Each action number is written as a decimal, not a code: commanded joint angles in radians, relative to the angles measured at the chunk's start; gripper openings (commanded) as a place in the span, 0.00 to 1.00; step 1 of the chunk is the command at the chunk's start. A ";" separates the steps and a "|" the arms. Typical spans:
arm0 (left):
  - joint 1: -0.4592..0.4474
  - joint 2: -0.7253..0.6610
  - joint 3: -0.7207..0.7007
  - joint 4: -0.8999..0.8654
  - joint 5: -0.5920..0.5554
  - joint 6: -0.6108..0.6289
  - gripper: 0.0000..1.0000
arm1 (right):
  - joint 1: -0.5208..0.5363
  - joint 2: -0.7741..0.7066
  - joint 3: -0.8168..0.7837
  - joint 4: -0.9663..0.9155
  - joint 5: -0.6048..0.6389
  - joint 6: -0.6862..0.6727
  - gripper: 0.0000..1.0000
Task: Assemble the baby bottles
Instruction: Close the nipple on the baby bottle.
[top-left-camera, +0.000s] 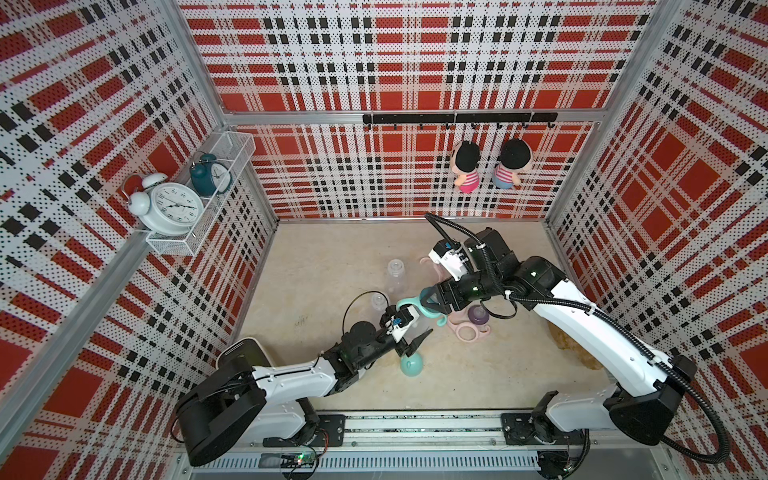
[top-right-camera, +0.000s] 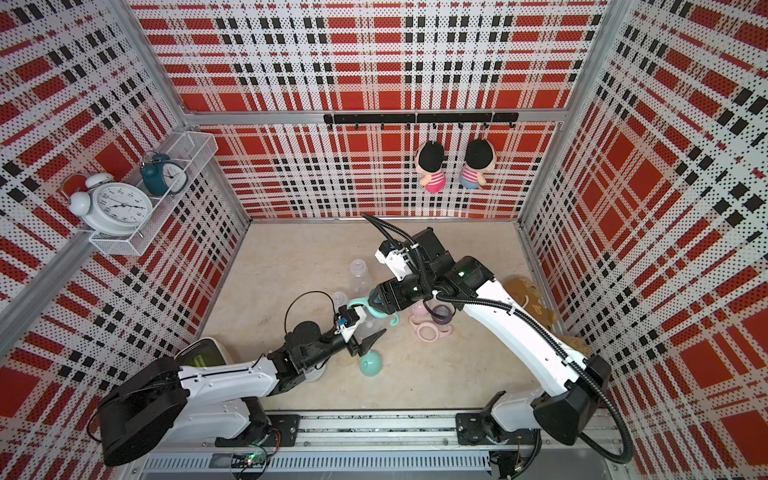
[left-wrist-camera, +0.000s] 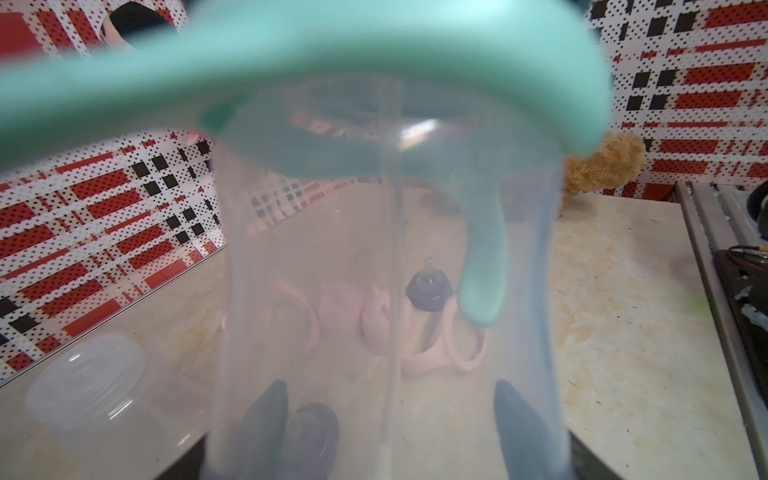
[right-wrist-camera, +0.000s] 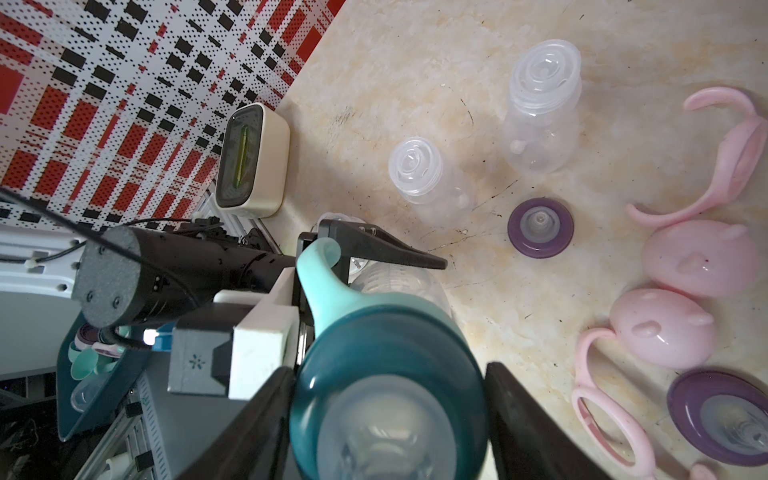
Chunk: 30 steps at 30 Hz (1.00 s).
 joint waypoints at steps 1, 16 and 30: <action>-0.044 -0.008 0.046 0.153 -0.113 0.015 0.00 | 0.011 0.032 -0.040 -0.002 -0.038 0.128 0.56; -0.138 0.109 0.120 0.212 -0.328 0.038 0.00 | 0.008 0.067 0.028 -0.020 0.047 0.531 0.62; -0.139 0.164 0.148 0.220 -0.278 0.076 0.00 | 0.008 0.091 0.163 -0.123 0.142 0.421 0.73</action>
